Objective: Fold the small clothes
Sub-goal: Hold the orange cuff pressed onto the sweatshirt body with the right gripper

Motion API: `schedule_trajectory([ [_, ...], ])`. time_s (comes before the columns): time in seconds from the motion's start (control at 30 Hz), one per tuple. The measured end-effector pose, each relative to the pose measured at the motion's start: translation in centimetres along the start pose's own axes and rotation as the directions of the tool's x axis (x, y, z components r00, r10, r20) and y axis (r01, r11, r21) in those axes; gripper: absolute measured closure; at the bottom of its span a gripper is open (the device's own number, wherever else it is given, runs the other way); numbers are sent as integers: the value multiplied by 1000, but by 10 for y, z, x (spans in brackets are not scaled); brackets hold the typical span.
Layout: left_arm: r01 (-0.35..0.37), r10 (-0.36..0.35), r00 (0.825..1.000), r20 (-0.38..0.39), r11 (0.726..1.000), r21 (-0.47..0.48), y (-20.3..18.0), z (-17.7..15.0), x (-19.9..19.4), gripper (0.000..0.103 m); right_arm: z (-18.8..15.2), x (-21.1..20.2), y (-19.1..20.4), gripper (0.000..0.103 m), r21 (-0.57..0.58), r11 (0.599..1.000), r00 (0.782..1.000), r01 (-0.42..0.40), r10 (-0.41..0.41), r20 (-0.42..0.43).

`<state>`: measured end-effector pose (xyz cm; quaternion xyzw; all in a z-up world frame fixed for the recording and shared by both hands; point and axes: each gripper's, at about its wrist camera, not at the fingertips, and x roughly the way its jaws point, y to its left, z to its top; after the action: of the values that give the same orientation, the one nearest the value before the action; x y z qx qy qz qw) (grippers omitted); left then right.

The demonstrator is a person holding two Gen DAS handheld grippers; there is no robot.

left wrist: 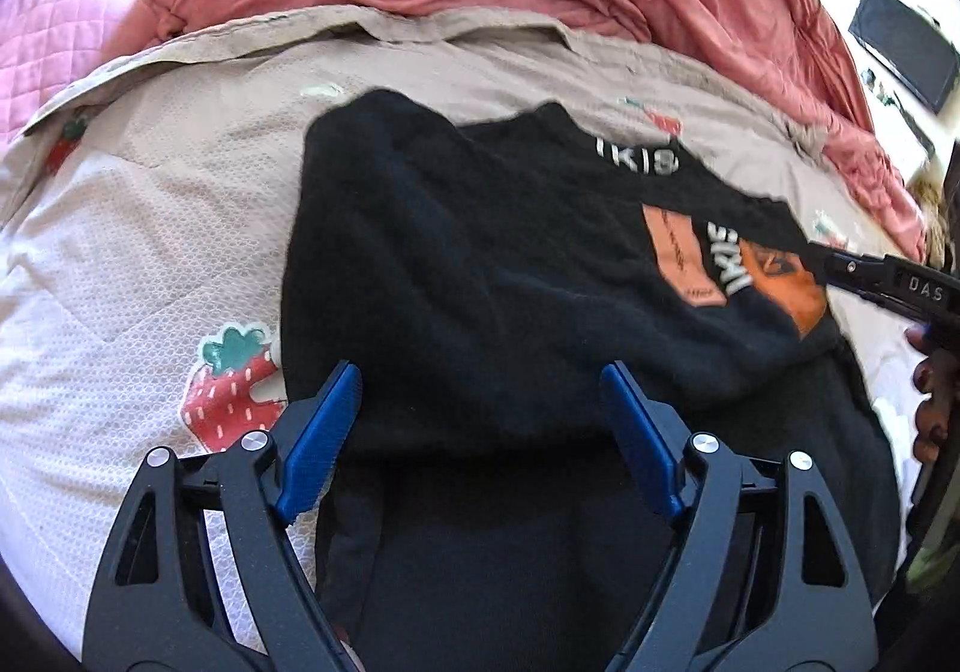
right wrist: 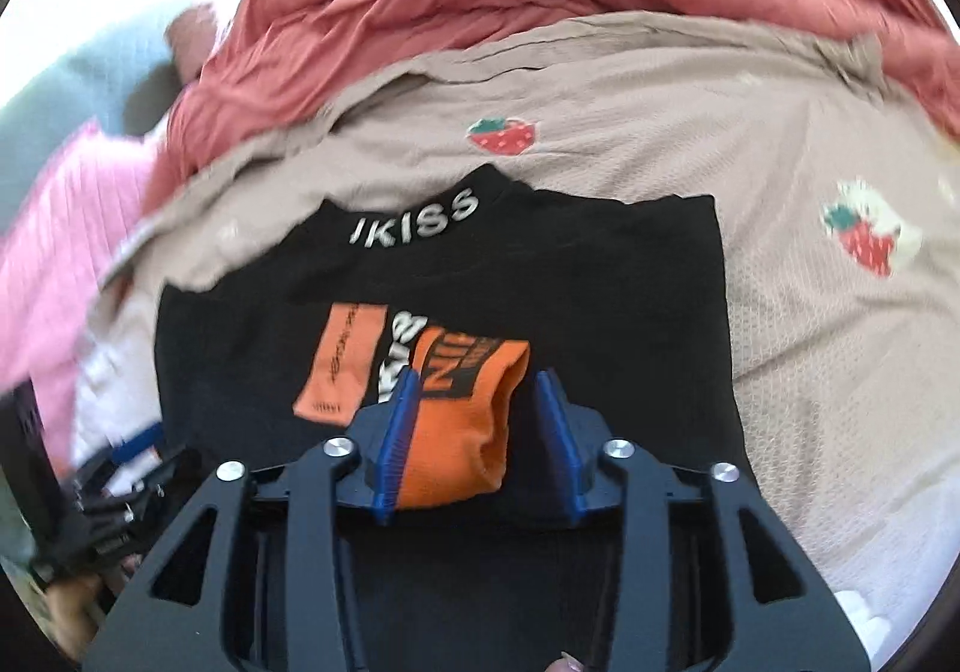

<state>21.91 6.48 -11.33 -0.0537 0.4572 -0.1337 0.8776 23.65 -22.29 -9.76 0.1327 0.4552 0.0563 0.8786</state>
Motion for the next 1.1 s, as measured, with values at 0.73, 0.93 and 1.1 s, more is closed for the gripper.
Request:
schedule_trajectory([
  [0.73, 129, -128, 986, 109, 992, -4, -8, 13, -21, 21, 27, -15, -3, 98, -146, 985, 995, 96, -91, 43],
  [0.93, 79, -83, 991, 103, 996, 43, -15, 16, -13, 21, 16, 12, -13, 98, -184, 958, 974, 222, -225, 4],
  [1.1, 68, -70, 994, 87, 997, 28, -9, 16, -4, 21, 12, 22, -22, 98, -181, 948, 964, 260, -267, -11],
])
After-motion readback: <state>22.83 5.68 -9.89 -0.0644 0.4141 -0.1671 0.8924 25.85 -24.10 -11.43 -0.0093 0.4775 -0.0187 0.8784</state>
